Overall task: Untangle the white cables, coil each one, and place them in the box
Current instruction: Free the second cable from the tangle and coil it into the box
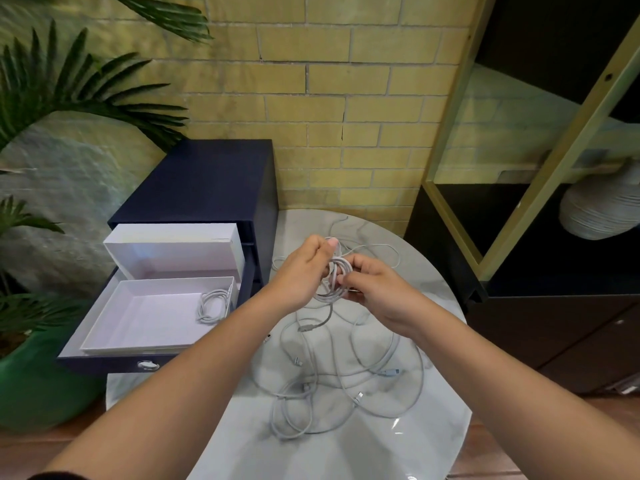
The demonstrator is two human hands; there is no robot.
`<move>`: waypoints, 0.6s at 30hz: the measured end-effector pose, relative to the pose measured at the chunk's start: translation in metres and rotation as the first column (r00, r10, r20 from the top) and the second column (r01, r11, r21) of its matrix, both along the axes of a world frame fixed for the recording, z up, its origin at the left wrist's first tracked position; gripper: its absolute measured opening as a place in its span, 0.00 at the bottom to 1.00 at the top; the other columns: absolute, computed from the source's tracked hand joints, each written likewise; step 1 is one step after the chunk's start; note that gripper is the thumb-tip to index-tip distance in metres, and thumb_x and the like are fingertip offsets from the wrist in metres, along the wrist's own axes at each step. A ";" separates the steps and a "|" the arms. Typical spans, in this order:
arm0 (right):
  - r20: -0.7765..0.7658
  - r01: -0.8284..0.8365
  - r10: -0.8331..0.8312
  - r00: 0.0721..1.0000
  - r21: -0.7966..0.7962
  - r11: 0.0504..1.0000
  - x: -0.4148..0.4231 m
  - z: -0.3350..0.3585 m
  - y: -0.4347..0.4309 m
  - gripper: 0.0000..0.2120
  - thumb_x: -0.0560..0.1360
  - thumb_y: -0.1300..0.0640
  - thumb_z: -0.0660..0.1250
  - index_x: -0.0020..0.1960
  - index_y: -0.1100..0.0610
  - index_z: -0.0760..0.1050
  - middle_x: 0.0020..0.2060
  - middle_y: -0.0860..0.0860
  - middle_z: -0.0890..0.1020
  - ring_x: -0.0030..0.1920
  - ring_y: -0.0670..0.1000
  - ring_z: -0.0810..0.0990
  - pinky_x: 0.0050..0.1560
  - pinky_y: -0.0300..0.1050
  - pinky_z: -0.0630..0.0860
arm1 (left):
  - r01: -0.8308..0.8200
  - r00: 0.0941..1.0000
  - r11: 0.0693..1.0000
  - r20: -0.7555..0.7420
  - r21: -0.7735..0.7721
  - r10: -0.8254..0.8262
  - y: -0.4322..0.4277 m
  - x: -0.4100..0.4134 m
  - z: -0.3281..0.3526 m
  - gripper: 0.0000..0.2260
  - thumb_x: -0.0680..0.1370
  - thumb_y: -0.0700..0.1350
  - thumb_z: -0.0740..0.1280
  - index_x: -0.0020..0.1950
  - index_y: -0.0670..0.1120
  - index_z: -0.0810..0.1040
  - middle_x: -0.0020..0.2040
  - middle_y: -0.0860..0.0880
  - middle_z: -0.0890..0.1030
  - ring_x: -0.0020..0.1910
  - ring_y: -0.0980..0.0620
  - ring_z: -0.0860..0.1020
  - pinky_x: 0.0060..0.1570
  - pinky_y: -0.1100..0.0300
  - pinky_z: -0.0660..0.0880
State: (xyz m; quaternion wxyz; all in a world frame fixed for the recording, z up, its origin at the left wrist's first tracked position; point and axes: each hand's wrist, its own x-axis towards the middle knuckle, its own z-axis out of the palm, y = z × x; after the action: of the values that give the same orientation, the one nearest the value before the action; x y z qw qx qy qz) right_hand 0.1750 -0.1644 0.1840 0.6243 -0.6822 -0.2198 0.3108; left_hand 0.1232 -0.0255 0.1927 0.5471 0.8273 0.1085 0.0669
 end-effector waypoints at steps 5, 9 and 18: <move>0.160 0.078 -0.071 0.985 -0.040 0.996 0.001 -0.002 -0.001 0.07 0.74 0.69 0.63 0.50 0.62 0.72 0.42 0.57 0.76 0.40 0.52 0.75 0.43 0.44 0.72 | 0.104 0.989 0.982 -0.085 -0.157 -0.119 0.001 -0.001 0.004 0.08 0.80 0.51 0.62 0.49 0.48 0.68 0.36 0.52 0.72 0.34 0.55 0.68 0.38 0.61 0.67; 0.256 0.059 -0.045 0.966 -0.048 0.997 0.003 0.001 -0.002 0.09 0.74 0.68 0.67 0.52 0.63 0.70 0.45 0.55 0.75 0.39 0.50 0.77 0.41 0.41 0.75 | 0.092 0.991 0.996 -0.095 0.019 -0.090 0.001 -0.004 0.002 0.08 0.81 0.50 0.62 0.53 0.47 0.69 0.42 0.49 0.76 0.36 0.53 0.70 0.38 0.61 0.68; 0.663 0.240 -0.127 0.737 -0.081 0.967 0.006 0.000 -0.003 0.14 0.71 0.61 0.73 0.51 0.54 0.70 0.48 0.47 0.71 0.42 0.42 0.71 0.43 0.36 0.70 | -0.027 0.996 0.997 -0.087 -0.075 0.021 -0.001 0.002 0.000 0.10 0.81 0.53 0.59 0.47 0.48 0.70 0.36 0.49 0.73 0.34 0.52 0.69 0.41 0.54 0.68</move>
State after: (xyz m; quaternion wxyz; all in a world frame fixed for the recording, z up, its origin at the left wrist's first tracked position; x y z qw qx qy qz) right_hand 0.1805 -0.1671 0.1845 0.4786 -0.8139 -0.3293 0.0069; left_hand 0.1250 -0.0261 0.1923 0.5719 0.8068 0.1446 0.0335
